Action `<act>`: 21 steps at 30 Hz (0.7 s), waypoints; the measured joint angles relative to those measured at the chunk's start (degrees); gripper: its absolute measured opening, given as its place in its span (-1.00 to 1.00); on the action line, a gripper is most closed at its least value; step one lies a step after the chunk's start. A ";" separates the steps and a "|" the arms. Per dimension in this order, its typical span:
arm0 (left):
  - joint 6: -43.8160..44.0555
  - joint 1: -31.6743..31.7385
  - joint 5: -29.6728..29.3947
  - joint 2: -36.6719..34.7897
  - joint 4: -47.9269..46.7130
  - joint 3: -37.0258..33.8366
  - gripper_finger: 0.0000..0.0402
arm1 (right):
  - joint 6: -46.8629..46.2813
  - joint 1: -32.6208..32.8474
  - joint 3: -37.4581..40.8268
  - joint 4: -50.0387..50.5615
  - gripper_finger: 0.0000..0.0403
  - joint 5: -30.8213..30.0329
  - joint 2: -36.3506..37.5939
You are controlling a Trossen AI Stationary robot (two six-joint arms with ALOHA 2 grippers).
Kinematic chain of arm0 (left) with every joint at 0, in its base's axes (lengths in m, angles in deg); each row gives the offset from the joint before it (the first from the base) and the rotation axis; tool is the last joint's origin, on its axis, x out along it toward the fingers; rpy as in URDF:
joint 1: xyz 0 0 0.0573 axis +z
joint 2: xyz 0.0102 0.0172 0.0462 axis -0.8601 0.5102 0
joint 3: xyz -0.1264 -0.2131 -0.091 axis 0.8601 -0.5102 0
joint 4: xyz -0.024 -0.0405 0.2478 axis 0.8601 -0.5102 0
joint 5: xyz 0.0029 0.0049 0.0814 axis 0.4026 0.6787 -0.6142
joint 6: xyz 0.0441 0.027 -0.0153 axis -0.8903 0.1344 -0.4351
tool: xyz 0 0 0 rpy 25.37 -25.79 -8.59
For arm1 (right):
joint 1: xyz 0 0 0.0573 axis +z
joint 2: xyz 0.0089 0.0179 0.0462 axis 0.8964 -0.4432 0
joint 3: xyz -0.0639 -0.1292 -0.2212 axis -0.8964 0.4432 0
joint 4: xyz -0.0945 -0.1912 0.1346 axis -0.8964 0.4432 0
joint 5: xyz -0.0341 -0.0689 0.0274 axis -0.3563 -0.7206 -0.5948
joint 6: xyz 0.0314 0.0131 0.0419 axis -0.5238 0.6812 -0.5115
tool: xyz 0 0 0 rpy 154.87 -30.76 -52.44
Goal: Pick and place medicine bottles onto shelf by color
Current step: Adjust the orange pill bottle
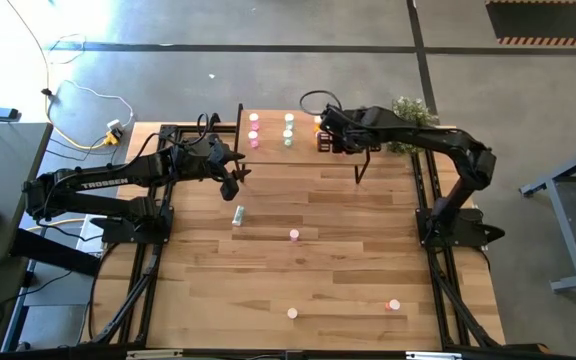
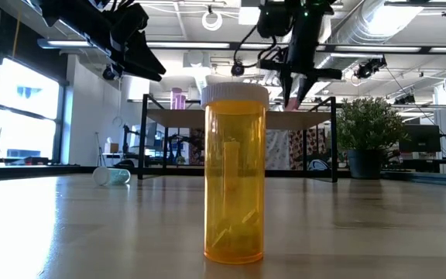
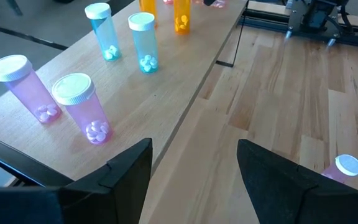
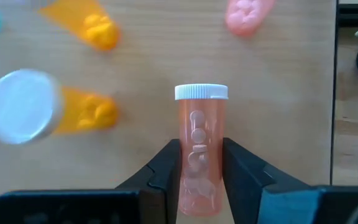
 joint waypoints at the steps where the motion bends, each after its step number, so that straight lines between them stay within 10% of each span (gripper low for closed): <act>1: 0.00 0.00 0.00 0.00 -0.02 0.00 0.12 | -0.01 0.68 0.00 0.20 -0.56 -0.31 0.45; 13: -0.02 0.00 0.02 0.00 -0.15 0.00 0.12 | -0.94 11.88 0.00 0.43 -0.56 -11.32 12.67; 21: 0.32 0.00 3.39 0.00 0.00 0.00 0.12 | 2.82 23.99 0.00 0.02 -0.56 -32.62 21.21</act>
